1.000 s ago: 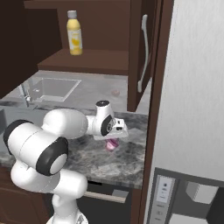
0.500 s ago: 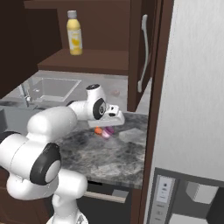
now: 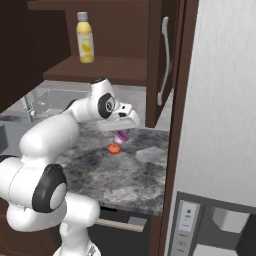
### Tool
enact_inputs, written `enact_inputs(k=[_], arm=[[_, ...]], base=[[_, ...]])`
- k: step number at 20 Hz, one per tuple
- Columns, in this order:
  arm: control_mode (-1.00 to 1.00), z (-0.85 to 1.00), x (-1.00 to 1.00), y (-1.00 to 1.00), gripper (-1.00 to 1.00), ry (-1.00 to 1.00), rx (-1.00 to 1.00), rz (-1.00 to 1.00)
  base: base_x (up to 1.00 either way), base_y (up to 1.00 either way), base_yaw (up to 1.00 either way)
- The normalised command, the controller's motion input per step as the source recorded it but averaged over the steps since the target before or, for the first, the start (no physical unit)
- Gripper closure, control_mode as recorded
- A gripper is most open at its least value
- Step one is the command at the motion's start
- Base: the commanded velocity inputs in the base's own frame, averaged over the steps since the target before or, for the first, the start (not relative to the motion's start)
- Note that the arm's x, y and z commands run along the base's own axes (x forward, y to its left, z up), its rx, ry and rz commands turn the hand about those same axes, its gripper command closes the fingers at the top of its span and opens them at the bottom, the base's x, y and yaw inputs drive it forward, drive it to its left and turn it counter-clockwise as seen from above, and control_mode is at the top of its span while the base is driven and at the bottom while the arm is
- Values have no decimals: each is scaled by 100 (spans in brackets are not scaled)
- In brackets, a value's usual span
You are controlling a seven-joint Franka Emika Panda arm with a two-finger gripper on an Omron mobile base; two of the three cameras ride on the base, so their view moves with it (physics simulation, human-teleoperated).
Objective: Pick the jam and jam from the counter and place them in the cabinets closest to them.
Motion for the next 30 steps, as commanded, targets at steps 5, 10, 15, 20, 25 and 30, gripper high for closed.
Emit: enact_inputs(k=[5,10,15,20,25,30], arm=[[-100,76,0,0,100,-3,-3,-7],[-100,76,-1,0,100,-8,-4,-7],[-100,71,-5,0,100,-12,-5,-7],[-100,54,-6,0,100,-19,-8,-5],[-100,20,-13,0,100,-18,-8,2],[-100,18,-20,-1,100,-18,-6,4]], base=[[0,0,0],[0,0,0],[0,0,0],[0,0,0],[0,0,0],[0,0,0]])
